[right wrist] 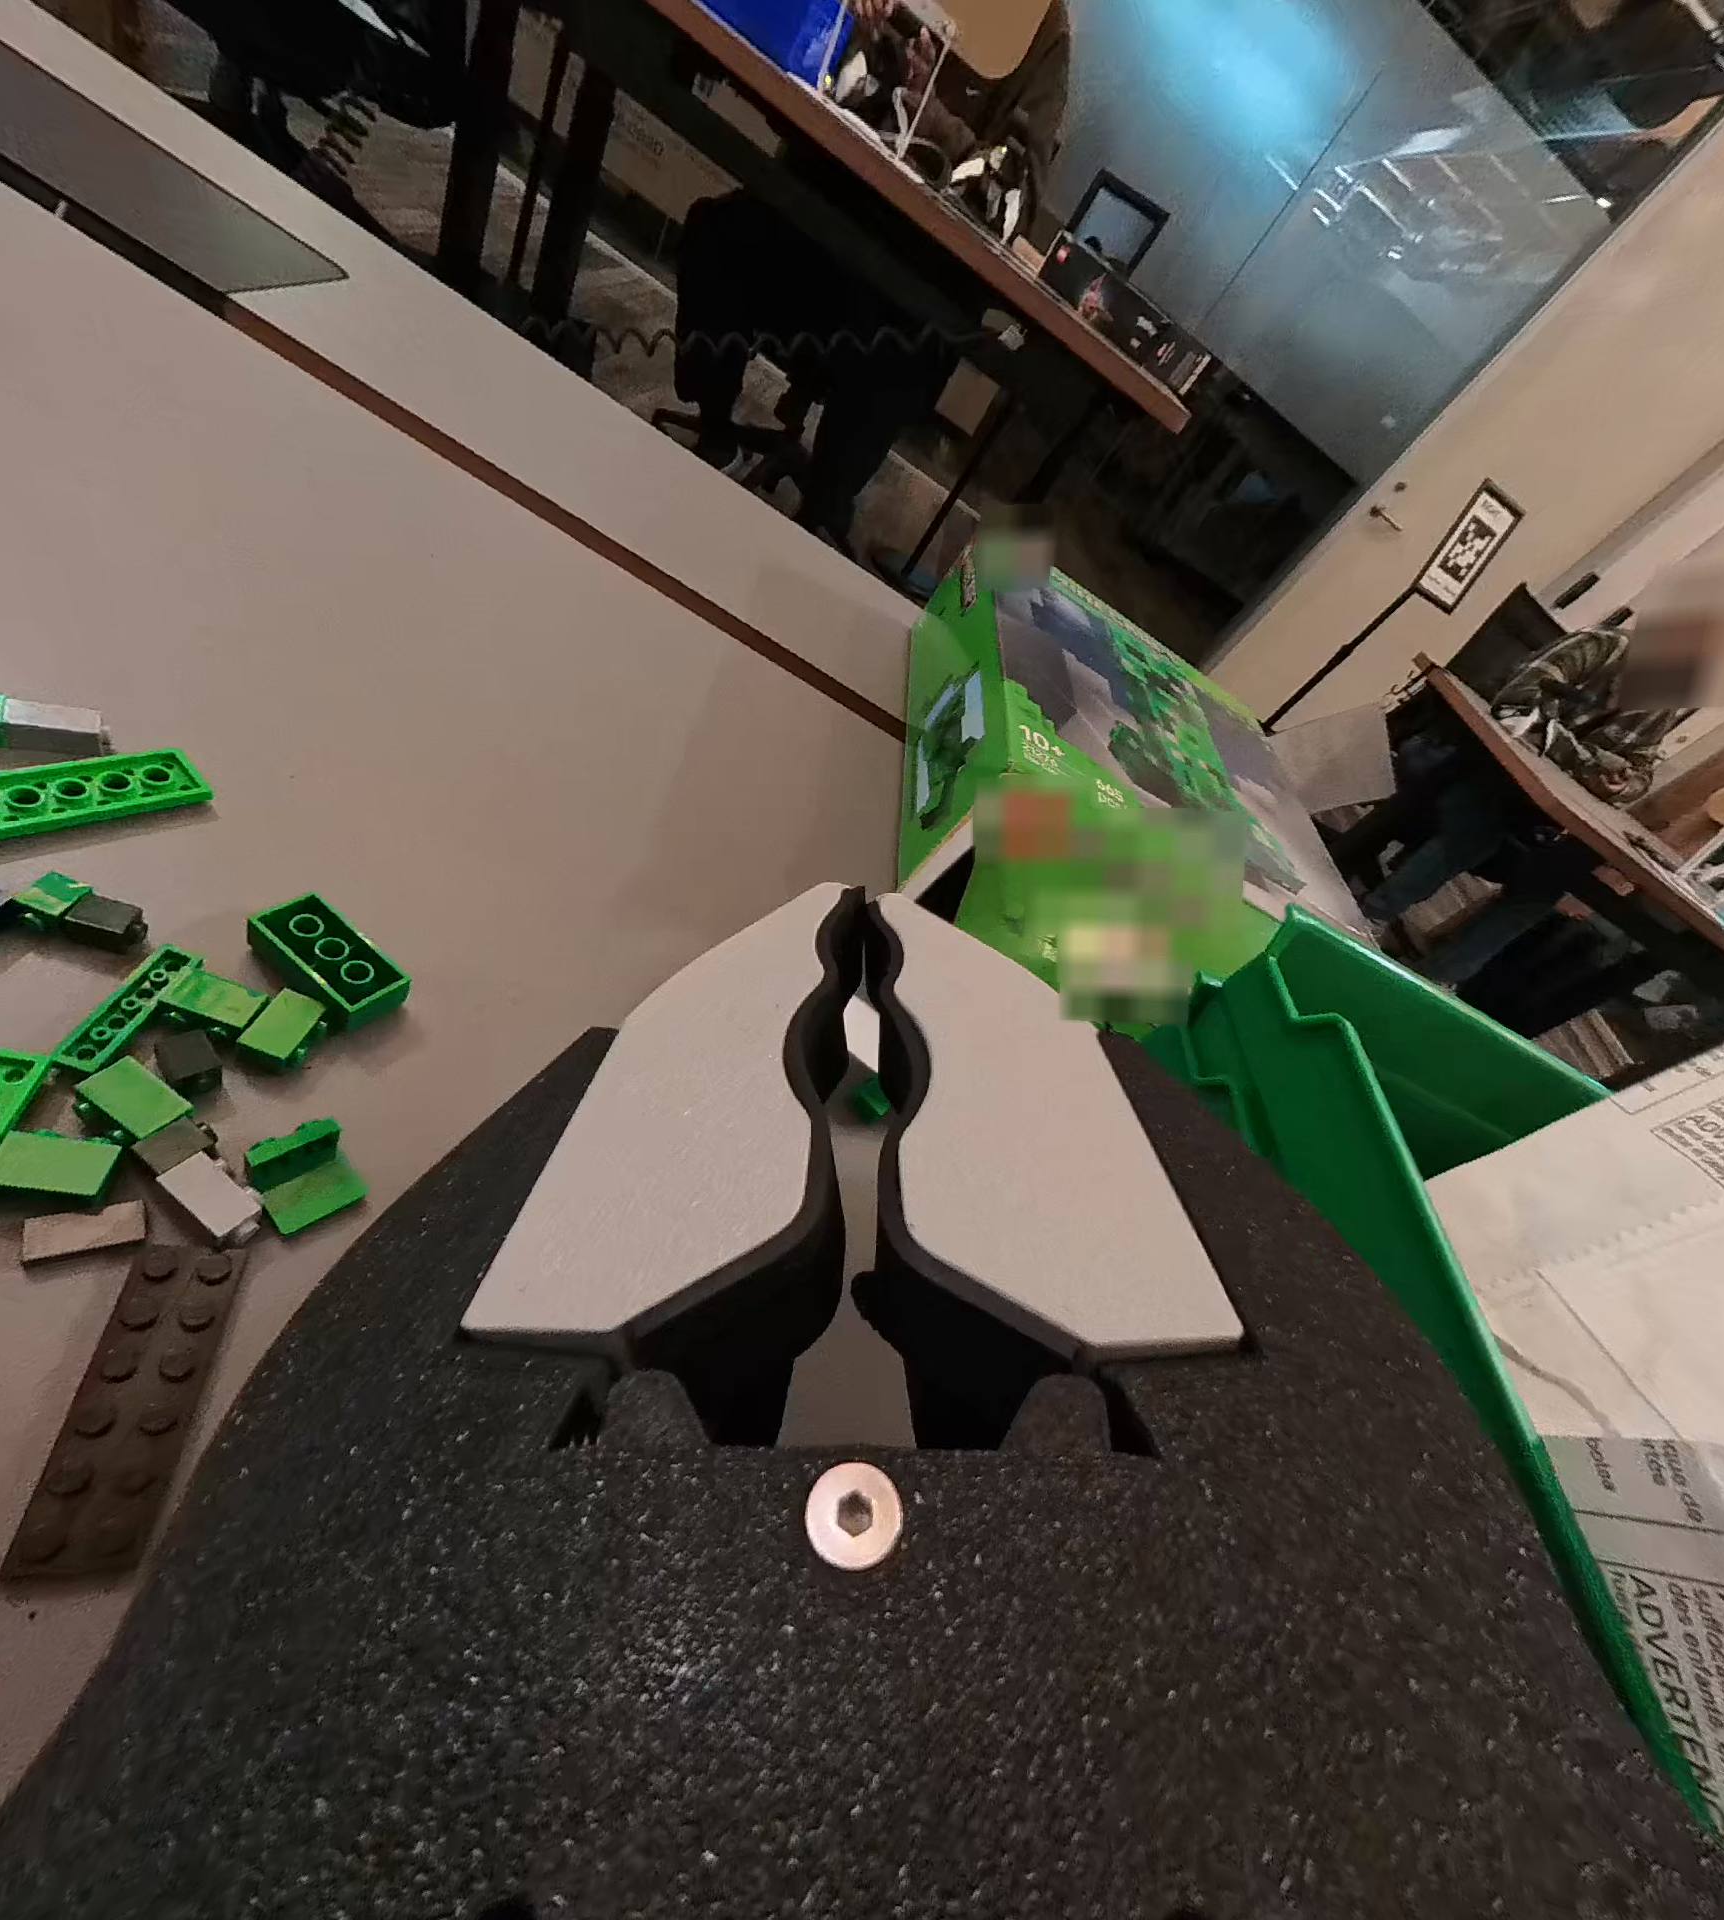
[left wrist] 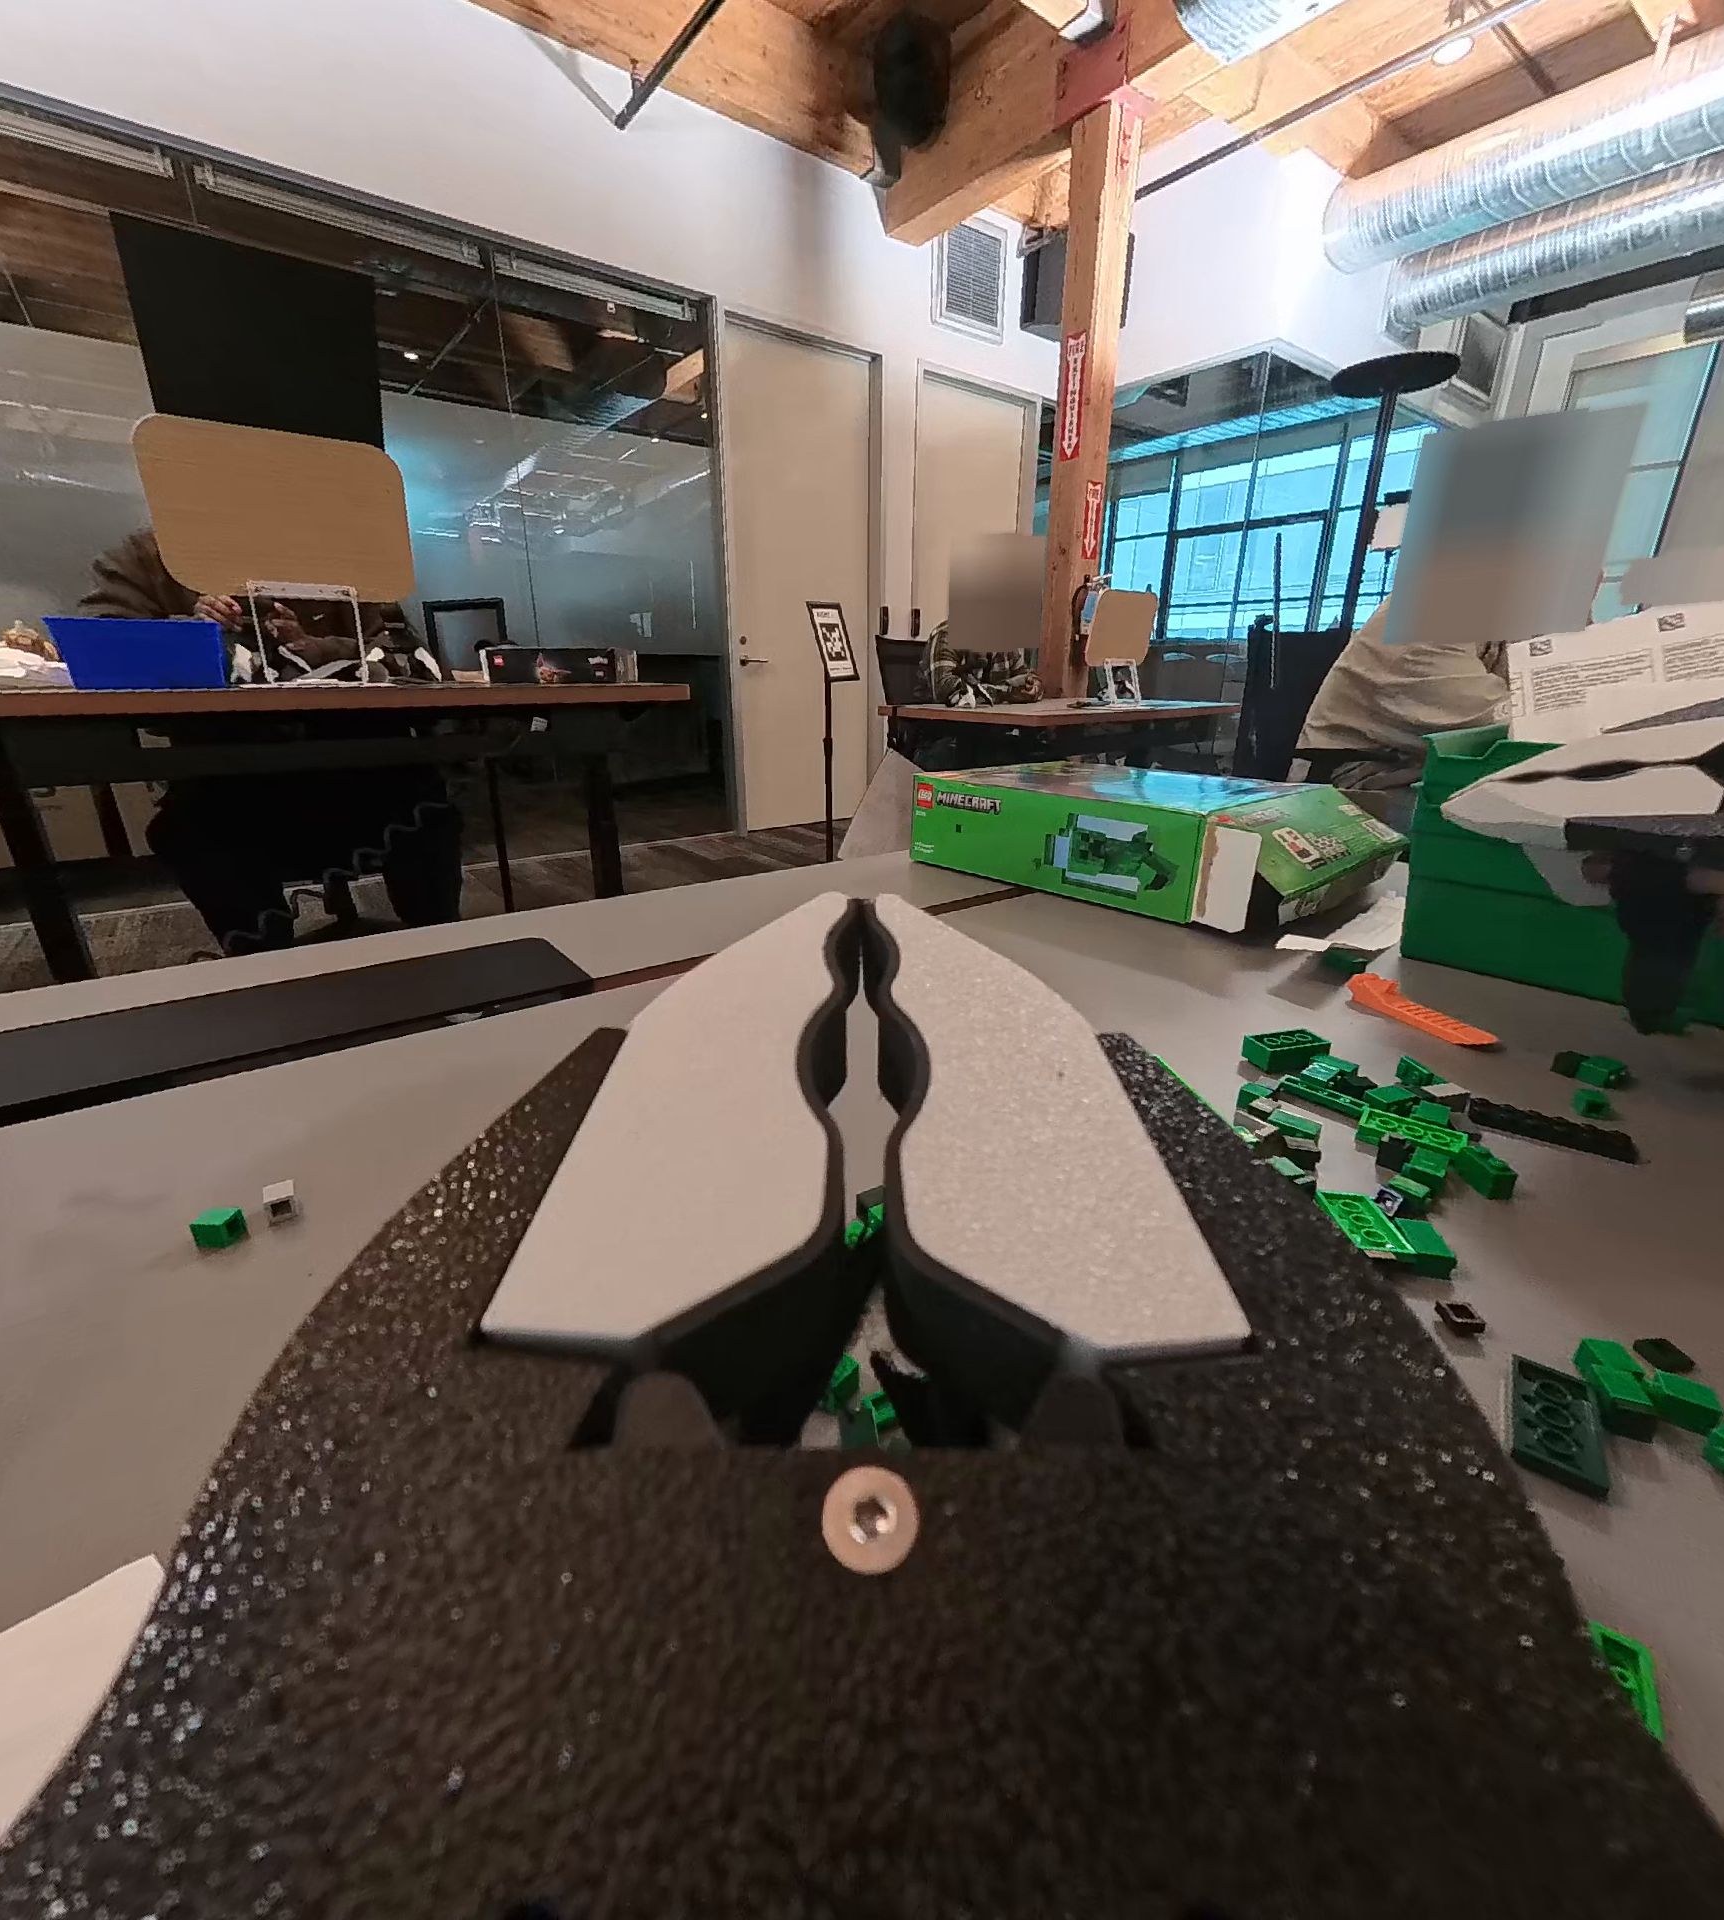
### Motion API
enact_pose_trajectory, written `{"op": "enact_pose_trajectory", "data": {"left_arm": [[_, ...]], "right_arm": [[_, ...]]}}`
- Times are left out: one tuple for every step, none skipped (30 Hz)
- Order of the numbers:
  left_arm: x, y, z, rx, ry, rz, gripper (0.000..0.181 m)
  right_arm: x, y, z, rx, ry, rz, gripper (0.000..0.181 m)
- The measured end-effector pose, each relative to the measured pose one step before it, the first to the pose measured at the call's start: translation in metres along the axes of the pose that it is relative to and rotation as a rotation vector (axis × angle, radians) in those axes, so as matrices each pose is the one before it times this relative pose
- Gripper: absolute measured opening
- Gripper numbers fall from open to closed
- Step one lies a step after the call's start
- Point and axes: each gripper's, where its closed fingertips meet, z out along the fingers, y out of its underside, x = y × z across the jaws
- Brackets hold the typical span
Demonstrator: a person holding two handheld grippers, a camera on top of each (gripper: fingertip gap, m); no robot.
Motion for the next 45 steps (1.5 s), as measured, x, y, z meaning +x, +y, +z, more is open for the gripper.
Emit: {"op": "enact_pose_trajectory", "data": {"left_arm": [[-0.00009,-0.00004,0.00001,0.0003,-0.0003,-0.0006,0.000],[-0.00005,0.00000,-0.00002,0.0000,0.0002,-0.0004,0.000],[-0.00013,-0.00004,0.00000,0.0003,-0.0005,-0.0005,0.000],[-0.00015,-0.00014,-0.00005,0.0008,-0.0008,-0.0005,0.000],[-0.00002,0.00001,-0.00010,0.0005,0.0000,-0.0008,0.000],[-0.00009,0.00006,0.00004,-0.0003,0.0002,-0.0013,0.000],[-0.00014,-0.00002,-0.00002,0.0001,-0.0003,-0.0014,0.000],[-0.00015,-0.00009,0.00001,0.0006,-0.0002,-0.0011,0.000],[-0.00016,-0.00007,-0.00010,0.0003,-0.0005,-0.0012,0.000],[-0.00027,0.00005,-0.00003,0.0003,-0.0013,-0.0013,0.000],[-0.00018,-0.00012,-0.00008,0.0007,-0.0008,-0.0014,0.000],[-0.00038,-0.00006,-0.00010,0.0009,-0.0015,-0.0014,0.000],[-0.00040,-0.00017,-0.00006,0.0010,-0.0018,-0.0016,0.000],[-0.00017,0.00005,-0.00005,0.0003,0.0000,-0.0018,0.000],[-0.00017,-0.00005,-0.00001,0.0003,-0.0006,-0.0016,0.000],[-0.00031,-0.00005,-0.00010,0.0008,-0.0009,-0.0012,0.000],[-0.00014,-0.00009,0.00001,0.0006,-0.0001,-0.0011,0.000],[-0.00006,0.00001,-0.00002,-0.0001,-0.0001,-0.0007,0.000],[-0.00011,-0.00003,0.00000,0.0002,-0.0003,-0.0005,0.000],[-0.00004,-0.00010,-0.00007,0.0005,0.0000,-0.0007,0.000],[-0.00008,0.00004,0.00006,-0.0002,0.0004,-0.0010,0.000],[-0.00010,0.00001,-0.00002,-0.0001,-0.0003,-0.0006,0.000],[0.00003,-0.00006,-0.00007,0.0003,0.0000,-0.0002,0.000],[-0.00010,0.00000,-0.00002,0.0000,0.0000,0.0000,0.000],[0.00008,-0.00002,0.00003,0.0002,0.0001,0.0003,0.000],[0.00001,0.00006,0.00008,-0.0003,0.0004,0.0004,0.000],[0.00010,0.00009,-0.00005,-0.0007,0.0007,-0.0002,0.000],[0.00016,0.00007,0.00007,-0.0004,0.0010,-0.0005,0.000],[0.00038,0.00023,0.00009,-0.0014,0.0030,-0.0003,0.000],[0.00042,0.00033,0.00012,-0.0027,0.0035,0.0000,0.000],[0.00001,0.00023,0.00020,-0.0019,-0.0007,0.0008,0.000],[0.00004,-0.00013,-0.00011,0.0007,-0.0007,0.0014,0.000],[0.00001,-0.00013,-0.00002,0.0009,-0.0003,0.0010,0.000],[-0.00004,-0.00005,-0.00008,0.0002,-0.0004,0.0000,0.000],[-0.00002,-0.00004,0.00000,0.0002,0.0002,-0.0006,0.000],[-0.00018,-0.00001,-0.00011,0.0006,-0.0005,-0.0010,0.000],[-0.00017,-0.00017,-0.00005,0.0010,-0.0005,-0.0011,0.000],[-0.00011,-0.00003,-0.00010,0.0007,-0.0001,-0.0012,0.000],[-0.00005,0.00002,0.00008,0.0000,-0.0001,-0.0011,0.000],[-0.00008,0.00005,0.00005,-0.0003,0.0005,-0.0009,0.000],[0.00000,-0.00001,-0.00001,0.0000,0.0004,-0.0008,0.000],[0.00005,-0.00001,0.00001,0.0001,0.0001,-0.0006,0.000],[-0.00009,-0.00003,0.00000,0.0002,-0.0001,-0.0003,0.000],[0.00000,-0.00004,0.00002,0.0003,-0.0001,-0.0002,0.000],[-0.00003,-0.00009,-0.00006,0.0005,-0.0004,-0.0002,0.000]], "right_arm": [[-0.00092,0.00012,0.00039,-0.0021,-0.0023,-0.0028,0.000],[-0.00101,-0.00011,0.00014,-0.0002,-0.0026,-0.0039,0.000],[-0.00093,-0.00056,0.00018,0.0014,-0.0019,-0.0041,0.000],[-0.00089,-0.00033,0.00010,0.0007,-0.0014,-0.0036,0.000],[-0.00095,-0.00023,0.00024,-0.0004,-0.0022,-0.0035,0.000],[-0.00110,-0.00001,0.00035,-0.0007,-0.0032,-0.0038,0.000],[-0.00115,0.00019,0.00040,-0.0015,-0.0037,-0.0041,0.000],[-0.00111,0.00033,0.00050,-0.0024,-0.0030,-0.0042,0.000],[-0.00100,0.00034,0.00049,-0.0025,-0.0023,-0.0045,0.000],[-0.00088,0.00035,0.00048,-0.0027,-0.0015,-0.0046,0.000],[-0.00092,0.00021,0.00041,-0.0023,-0.0021,-0.0051,0.000],[-0.00074,0.00005,0.00020,-0.0011,-0.0012,-0.0050,0.000],[-0.00041,-0.00013,0.00015,-0.0005,0.0005,-0.0041,0.000],[-0.00027,-0.00021,0.00008,0.0003,0.0007,-0.0033,0.000],[-0.00010,-0.00031,-0.00006,0.0012,0.0003,-0.0021,0.000],[0.00005,-0.00024,-0.00012,0.0010,0.0006,-0.0004,0.000],[0.00011,-0.00016,-0.00009,0.0009,0.0007,0.0006,0.000],[-0.00007,-0.00018,0.00001,0.0013,0.0001,0.0004,0.000],[-0.00005,-0.00012,0.00007,0.0009,-0.0002,0.0003,0.000],[-0.00031,-0.00023,0.00016,0.0009,-0.0003,-0.0005,0.000],[-0.00053,-0.00004,0.00012,0.0002,-0.0013,-0.0023,0.000],[-0.00053,-0.00007,0.00018,-0.0005,-0.0012,-0.0039,0.000],[-0.00021,0.00028,0.00026,-0.0009,0.0002,-0.0040,0.000],[-0.00002,0.00028,0.00018,-0.0010,0.0014,-0.0029,0.000],[0.00002,0.00026,0.00019,-0.0010,0.0001,-0.0009,0.000],[-0.00004,0.00023,0.00010,-0.0005,-0.0007,0.0009,0.000],[0.00010,0.00007,0.00002,0.0005,0.0001,0.0013,0.000],[0.00011,-0.00016,0.00000,0.0011,0.0003,0.0007,0.000],[0.00005,-0.00024,-0.00014,0.0014,0.0004,0.0002,0.000],[-0.00009,-0.00039,-0.00001,0.0017,-0.0002,-0.0007,0.000],[-0.00029,-0.00029,-0.00007,0.0010,-0.0007,-0.0013,0.000],[-0.00027,-0.00016,0.00003,0.0003,-0.0003,-0.0016,0.000],[-0.00038,-0.00007,0.00016,-0.0002,-0.0008,-0.0019,0.000],[-0.00036,0.00001,0.00010,-0.0003,-0.0010,-0.0017,0.000],[-0.00021,-0.00003,0.00003,-0.0002,-0.0006,-0.0015,0.000],[-0.00016,-0.00006,0.00005,0.0000,0.0000,-0.0010,0.000],[-0.00007,-0.00010,0.00007,0.0003,-0.0003,-0.0004,0.000],[-0.00023,-0.00004,0.00002,0.0003,-0.0004,-0.0001,0.000],[-0.00011,-0.00007,0.00006,0.0001,-0.0006,-0.0004,0.000],[-0.00024,0.00011,0.00011,-0.0005,-0.0004,-0.0006,0.000],[-0.00008,0.00010,0.00014,-0.0009,0.0002,-0.0003,0.000],[0.00003,0.00032,0.00025,-0.0014,0.0003,0.0023,0.000],[-0.00026,0.00042,0.00032,-0.0007,-0.0033,0.0090,0.000],[-0.00046,0.00026,0.00034,0.0015,-0.0073,0.0167,0.000],[-0.00021,0.00019,0.00015,0.0038,-0.0072,0.0197,0.000]]}}
